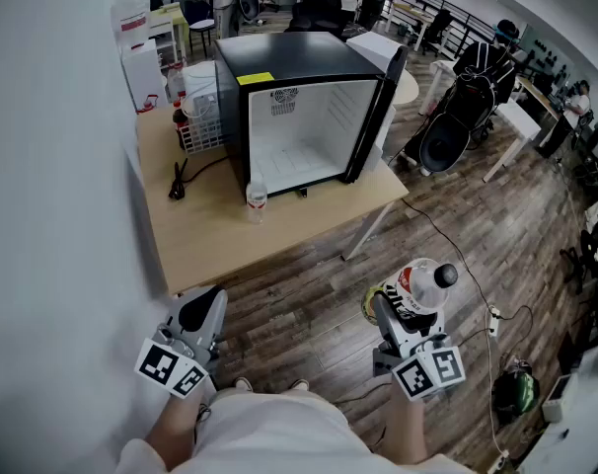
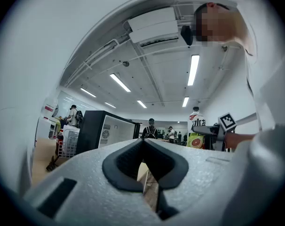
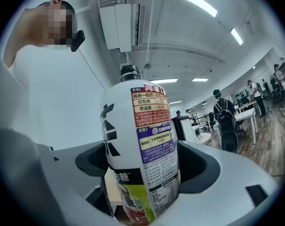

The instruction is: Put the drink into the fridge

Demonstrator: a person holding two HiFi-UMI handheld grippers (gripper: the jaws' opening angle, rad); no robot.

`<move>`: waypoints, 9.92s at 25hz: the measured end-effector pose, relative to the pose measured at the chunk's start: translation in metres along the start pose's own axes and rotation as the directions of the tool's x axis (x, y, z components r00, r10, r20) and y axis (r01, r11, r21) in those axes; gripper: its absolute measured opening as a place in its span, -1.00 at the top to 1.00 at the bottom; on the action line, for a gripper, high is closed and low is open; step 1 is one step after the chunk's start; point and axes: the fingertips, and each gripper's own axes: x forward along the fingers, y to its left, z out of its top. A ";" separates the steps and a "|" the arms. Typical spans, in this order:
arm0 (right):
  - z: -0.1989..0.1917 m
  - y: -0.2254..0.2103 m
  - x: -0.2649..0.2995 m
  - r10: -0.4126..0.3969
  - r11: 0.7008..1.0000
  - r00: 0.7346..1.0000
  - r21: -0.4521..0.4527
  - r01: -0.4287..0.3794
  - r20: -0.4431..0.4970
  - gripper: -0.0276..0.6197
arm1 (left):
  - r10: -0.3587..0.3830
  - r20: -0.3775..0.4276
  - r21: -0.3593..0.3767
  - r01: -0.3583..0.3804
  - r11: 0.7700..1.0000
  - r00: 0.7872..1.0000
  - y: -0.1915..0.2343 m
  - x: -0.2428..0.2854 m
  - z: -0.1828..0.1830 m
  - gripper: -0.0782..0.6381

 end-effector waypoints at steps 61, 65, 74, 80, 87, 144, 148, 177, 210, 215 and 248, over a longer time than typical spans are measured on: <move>-0.029 -0.078 0.194 0.105 0.993 0.984 0.064 -0.096 -0.144 -0.41 | -0.171 -0.035 -0.160 0.164 0.973 0.985 0.076 0.236 -0.068 0.74; -0.039 -0.084 0.212 0.089 0.995 0.980 0.056 -0.080 -0.177 -0.41 | -0.173 -0.016 -0.173 0.168 0.971 0.985 0.095 0.254 -0.068 0.74; -0.036 -0.110 0.258 0.140 0.989 0.977 0.065 -0.131 -0.163 -0.41 | -0.139 -0.006 -0.158 0.136 0.978 0.990 0.104 0.290 -0.066 0.74; -0.031 -0.131 0.289 0.245 0.969 0.956 0.083 -0.235 -0.159 -0.41 | -0.040 0.021 -0.094 0.041 0.995 0.999 0.106 0.310 -0.050 0.74; -0.035 -0.149 0.322 0.333 0.943 0.924 0.083 -0.323 -0.186 -0.41 | 0.077 0.007 -0.069 -0.076 0.995 0.997 0.117 0.323 -0.052 0.74; -0.163 -0.157 0.480 0.474 0.872 0.844 0.002 -0.489 -0.253 -0.41 | 0.265 -0.050 0.000 -0.265 0.964 0.963 0.134 0.340 -0.116 0.74; -0.170 -0.158 0.493 0.470 0.874 0.846 0.000 -0.486 -0.250 -0.41 | 0.270 -0.046 0.007 -0.270 0.963 0.962 0.140 0.341 -0.117 0.74; -0.216 -0.172 0.566 0.422 0.901 0.886 -0.023 -0.434 -0.189 -0.41 | 0.307 -0.097 -0.024 -0.311 0.950 0.947 0.152 0.335 -0.159 0.74; -0.266 -0.189 0.602 0.331 0.941 0.929 -0.014 -0.338 -0.167 -0.41 | 0.288 -0.141 -0.058 -0.299 0.953 0.947 0.149 0.343 -0.195 0.74; -0.267 -0.190 0.600 0.329 0.942 0.929 -0.005 -0.335 -0.171 -0.41 | 0.280 -0.135 -0.068 -0.290 0.954 0.951 0.145 0.347 -0.195 0.74; -0.205 -0.191 0.502 0.273 0.945 0.923 -0.102 -0.310 -0.272 0.02 | 0.168 -0.083 0.008 -0.168 0.986 0.982 0.121 0.344 -0.113 0.74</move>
